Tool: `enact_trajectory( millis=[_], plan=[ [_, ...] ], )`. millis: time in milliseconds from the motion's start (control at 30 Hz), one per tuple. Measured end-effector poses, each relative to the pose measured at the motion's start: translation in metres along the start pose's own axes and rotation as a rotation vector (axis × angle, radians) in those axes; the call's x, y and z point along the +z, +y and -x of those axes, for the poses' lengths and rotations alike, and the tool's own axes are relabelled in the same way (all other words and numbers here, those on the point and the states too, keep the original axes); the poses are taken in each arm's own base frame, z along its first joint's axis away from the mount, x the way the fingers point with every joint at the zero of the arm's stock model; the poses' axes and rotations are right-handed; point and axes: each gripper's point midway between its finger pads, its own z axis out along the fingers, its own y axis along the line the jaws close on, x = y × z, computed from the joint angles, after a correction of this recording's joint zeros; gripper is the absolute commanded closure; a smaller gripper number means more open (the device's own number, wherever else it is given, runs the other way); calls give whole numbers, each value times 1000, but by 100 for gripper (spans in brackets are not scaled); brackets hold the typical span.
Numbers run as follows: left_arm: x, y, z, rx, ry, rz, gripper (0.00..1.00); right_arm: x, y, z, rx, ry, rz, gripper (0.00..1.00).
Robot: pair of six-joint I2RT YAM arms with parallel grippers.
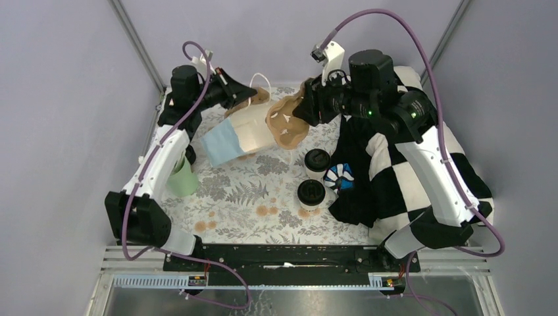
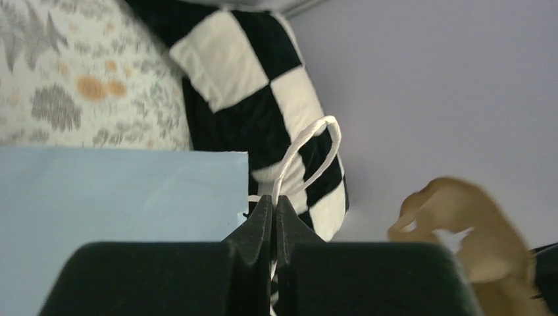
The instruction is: Pack the takeout coffee
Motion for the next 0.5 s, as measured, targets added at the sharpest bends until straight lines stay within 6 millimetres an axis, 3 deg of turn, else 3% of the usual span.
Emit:
enact_trajectory(
  millis=[100,233,400,500],
  plan=[
    [-17,9,-27,-5,52,12,100,-2,16,9,24,-4,80,53],
    [-36,23,-59,-20,114,34,100,-6,45,6,64,23,241,53],
    [-42,28,-70,-16,140,37,100,17,78,-28,140,117,495,55],
    [-42,28,-70,-1,143,36,100,38,85,-53,224,173,614,58]
  ],
)
